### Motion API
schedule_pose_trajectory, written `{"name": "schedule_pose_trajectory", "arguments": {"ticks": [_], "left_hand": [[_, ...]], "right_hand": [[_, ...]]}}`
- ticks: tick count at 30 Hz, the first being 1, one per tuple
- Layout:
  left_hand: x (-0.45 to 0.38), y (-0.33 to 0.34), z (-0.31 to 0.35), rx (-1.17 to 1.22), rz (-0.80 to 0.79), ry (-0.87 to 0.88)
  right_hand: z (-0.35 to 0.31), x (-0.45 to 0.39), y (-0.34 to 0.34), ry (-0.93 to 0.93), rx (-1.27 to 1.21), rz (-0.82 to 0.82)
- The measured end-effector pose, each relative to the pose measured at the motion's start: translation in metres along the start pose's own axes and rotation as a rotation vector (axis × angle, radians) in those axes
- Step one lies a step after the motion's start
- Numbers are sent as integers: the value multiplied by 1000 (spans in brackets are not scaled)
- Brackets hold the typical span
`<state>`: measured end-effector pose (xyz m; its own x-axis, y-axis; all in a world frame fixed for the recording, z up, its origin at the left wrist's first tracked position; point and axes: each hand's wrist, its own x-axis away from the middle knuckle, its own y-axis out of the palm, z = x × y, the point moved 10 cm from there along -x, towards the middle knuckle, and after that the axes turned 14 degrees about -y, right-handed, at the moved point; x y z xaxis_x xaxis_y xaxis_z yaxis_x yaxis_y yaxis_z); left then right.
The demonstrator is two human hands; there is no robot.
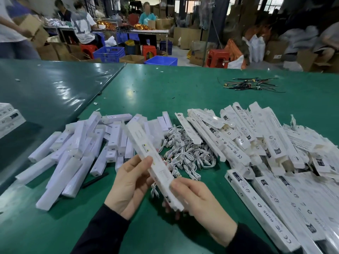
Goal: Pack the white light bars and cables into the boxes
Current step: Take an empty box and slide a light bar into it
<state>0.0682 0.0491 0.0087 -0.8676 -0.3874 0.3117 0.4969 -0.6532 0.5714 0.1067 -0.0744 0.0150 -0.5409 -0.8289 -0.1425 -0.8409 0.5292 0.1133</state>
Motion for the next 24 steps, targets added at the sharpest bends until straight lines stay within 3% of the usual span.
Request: {"name": "schedule_pose_trajectory", "arguments": {"ticks": [3,8,16,24], "left_hand": [[-1,-4,-4,-11,48,-10],[2,-1,-6,-66,55,-23],[8,17,-6,90,-130,-101],[7,4,-1,2,15,-11]], "right_hand": [[-1,-1,-4,-10,-16,33],[3,4,8,78,-46,-86],[7,8,25,184,-267,-200],[10,12,34,241,-264,-286]]}}
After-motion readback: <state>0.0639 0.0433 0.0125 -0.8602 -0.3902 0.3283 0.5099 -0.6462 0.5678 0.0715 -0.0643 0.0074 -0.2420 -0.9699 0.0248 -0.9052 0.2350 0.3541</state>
